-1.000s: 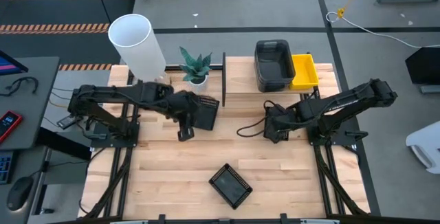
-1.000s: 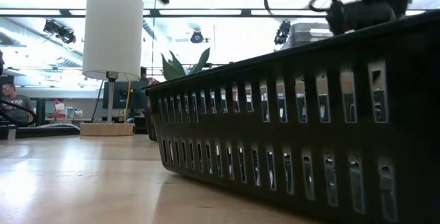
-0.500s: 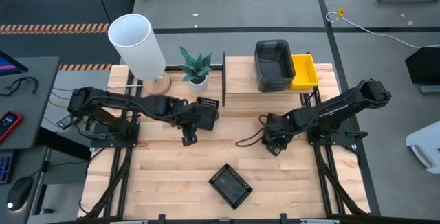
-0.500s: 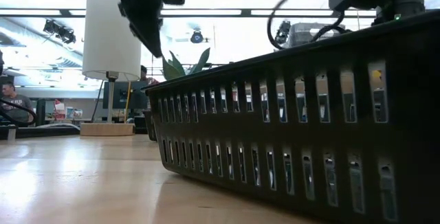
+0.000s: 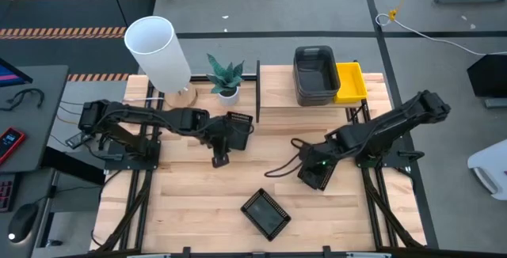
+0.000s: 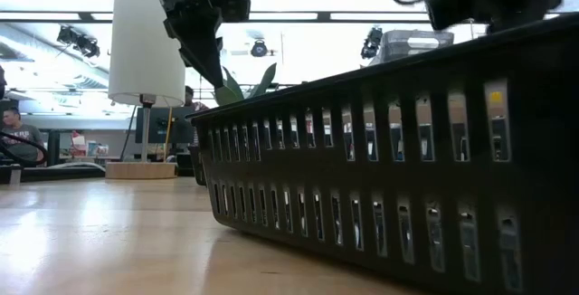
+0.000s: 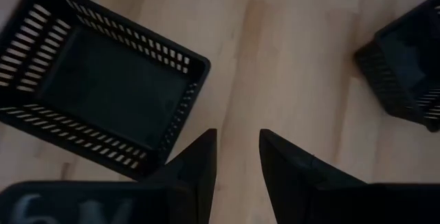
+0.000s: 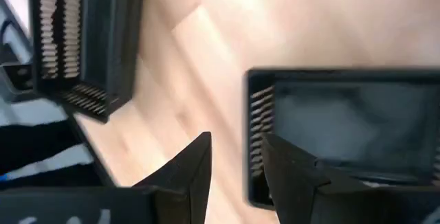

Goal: Stack baskets on shelf by color
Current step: Stack the left black bin on top of the right black bin

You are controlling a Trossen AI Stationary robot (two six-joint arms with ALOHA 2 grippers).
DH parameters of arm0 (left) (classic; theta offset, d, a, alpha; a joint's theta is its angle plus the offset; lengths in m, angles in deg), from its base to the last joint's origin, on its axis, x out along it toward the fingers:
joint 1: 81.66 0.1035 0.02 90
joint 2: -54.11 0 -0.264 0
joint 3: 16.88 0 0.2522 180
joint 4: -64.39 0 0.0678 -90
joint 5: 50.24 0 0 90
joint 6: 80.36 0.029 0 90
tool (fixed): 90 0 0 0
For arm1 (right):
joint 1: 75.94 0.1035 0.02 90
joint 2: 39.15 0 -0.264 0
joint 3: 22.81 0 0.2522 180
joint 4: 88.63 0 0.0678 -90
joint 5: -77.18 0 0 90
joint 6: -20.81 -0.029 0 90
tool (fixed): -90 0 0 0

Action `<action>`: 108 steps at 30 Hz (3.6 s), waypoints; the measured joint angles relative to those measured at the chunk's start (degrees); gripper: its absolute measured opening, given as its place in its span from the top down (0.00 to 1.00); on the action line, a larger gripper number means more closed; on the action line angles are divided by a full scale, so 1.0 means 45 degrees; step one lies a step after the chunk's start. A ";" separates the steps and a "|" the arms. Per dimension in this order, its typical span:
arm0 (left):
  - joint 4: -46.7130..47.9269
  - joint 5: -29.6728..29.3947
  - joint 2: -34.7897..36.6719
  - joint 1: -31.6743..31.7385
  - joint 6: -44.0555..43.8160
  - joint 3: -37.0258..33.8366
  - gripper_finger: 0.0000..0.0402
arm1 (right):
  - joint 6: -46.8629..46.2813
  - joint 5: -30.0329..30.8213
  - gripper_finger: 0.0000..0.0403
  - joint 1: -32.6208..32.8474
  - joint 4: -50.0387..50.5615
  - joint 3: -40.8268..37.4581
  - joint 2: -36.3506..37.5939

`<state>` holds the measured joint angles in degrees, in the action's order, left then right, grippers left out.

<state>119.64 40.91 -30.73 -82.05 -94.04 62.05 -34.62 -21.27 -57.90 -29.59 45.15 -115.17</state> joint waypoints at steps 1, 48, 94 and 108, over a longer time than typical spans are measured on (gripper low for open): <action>0.0004 0.0227 0.0000 0.0110 0.0077 0.0003 0.71 | 0.0185 0.0363 0.67 -0.0047 0.0464 0.0296 0.0091; -0.0433 -0.1482 -0.3714 0.0452 0.6534 0.0002 0.63 | 0.1697 0.6071 0.67 0.0064 0.4556 0.6150 0.0464; 0.4405 -0.0875 0.0119 -0.1914 0.2470 0.4656 0.97 | -0.3861 0.0233 0.67 0.1620 0.4581 -0.0781 0.0464; 0.4389 -0.1205 0.0379 -0.1909 0.2514 0.4651 0.97 | -0.3986 0.0937 0.68 0.2794 0.3325 -0.3328 0.0454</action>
<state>139.39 35.48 -29.03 -90.64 -82.73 82.98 -52.55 -17.05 -45.33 -14.63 30.17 -113.12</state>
